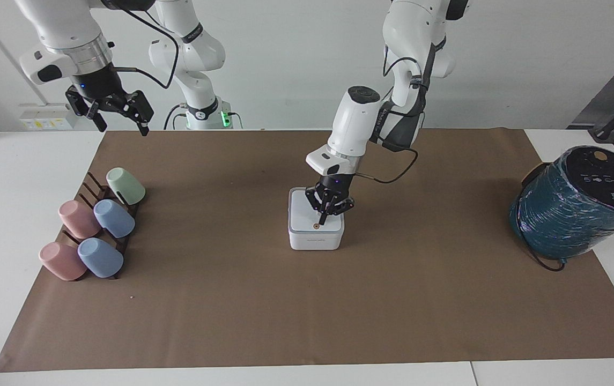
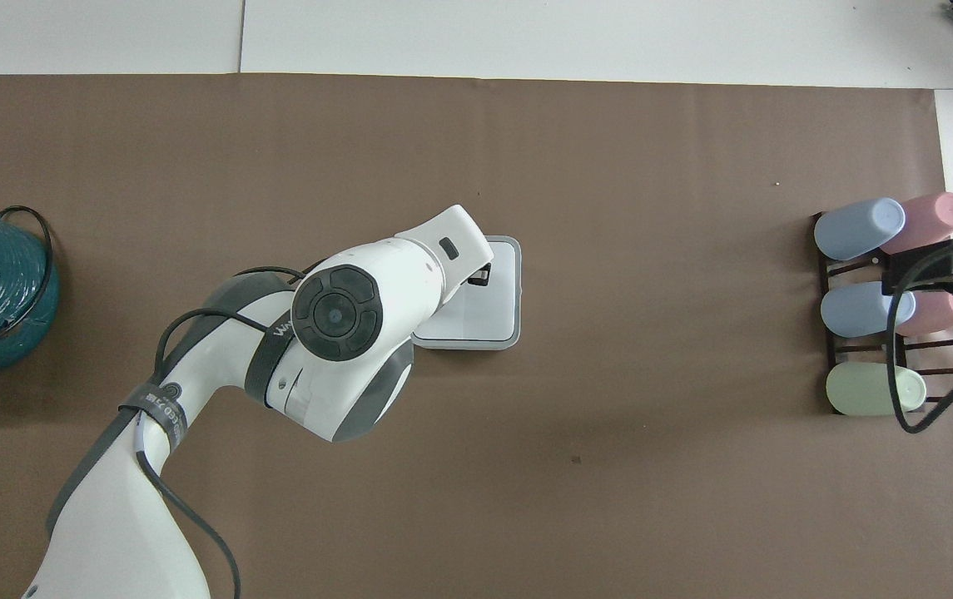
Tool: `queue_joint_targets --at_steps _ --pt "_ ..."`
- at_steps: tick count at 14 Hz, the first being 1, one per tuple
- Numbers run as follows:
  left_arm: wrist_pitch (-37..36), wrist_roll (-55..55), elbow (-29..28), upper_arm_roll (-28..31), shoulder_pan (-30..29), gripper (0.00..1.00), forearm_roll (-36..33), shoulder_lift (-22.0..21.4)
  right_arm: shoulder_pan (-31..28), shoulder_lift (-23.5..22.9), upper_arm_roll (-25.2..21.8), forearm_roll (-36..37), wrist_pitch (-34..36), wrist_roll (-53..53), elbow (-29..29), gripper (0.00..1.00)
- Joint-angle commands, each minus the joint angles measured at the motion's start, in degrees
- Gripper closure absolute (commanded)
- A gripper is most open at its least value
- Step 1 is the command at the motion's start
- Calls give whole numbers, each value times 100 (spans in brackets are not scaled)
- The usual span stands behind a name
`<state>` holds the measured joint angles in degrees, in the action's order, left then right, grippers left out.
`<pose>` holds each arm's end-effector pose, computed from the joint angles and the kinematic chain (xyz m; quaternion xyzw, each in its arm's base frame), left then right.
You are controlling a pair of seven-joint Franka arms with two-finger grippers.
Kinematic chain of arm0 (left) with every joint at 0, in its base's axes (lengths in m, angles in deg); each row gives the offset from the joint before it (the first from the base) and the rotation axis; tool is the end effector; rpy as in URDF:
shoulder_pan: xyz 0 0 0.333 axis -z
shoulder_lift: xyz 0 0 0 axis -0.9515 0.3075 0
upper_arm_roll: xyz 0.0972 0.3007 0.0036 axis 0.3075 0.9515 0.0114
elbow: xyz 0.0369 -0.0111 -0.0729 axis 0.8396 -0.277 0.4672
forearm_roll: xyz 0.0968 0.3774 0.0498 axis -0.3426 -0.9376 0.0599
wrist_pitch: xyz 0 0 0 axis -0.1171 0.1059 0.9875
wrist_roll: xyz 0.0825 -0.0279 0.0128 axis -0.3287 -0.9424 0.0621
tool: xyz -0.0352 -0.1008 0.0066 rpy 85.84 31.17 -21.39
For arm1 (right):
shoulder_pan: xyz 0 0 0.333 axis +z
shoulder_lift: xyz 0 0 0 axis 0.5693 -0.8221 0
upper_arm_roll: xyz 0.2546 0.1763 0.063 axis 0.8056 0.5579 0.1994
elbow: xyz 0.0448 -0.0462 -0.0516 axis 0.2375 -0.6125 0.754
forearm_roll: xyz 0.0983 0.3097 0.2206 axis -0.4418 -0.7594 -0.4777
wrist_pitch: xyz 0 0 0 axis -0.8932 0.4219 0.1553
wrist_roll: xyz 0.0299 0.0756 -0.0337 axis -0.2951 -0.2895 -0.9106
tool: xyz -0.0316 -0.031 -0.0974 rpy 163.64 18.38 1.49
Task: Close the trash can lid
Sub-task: 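Press the lid down and open the left gripper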
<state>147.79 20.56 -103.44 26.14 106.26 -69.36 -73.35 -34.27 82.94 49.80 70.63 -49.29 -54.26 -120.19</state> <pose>0.5319 -0.3826 0.4067 0.9677 -0.1345 0.1839 0.1077 0.5259 -0.0035 0.6527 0.9973 -0.0718 0.0076 0.0107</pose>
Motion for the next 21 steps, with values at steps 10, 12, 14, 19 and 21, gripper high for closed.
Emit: queue_joint_targets --at_steps 10,12,14,19,21 --pt "-633 -100 444 -13 11 100 -54 63 -8 84 -3 -116 72 -116 -46 0" --pt "-941 -100 427 5 -7 100 -54 -166 -8 84 -3 -116 72 -116 -46 0" --pt "-1292 -91 409 22 -51 100 -54 -377 -8 84 -3 -116 72 -116 -46 0" --pt "-2321 22 383 22 -568 94 -62 -799 -8 84 -3 -116 72 -116 -46 0" --pt "-2690 372 365 22 -911 46 -62 -1019 -8 84 -3 -116 81 -125 -46 0"
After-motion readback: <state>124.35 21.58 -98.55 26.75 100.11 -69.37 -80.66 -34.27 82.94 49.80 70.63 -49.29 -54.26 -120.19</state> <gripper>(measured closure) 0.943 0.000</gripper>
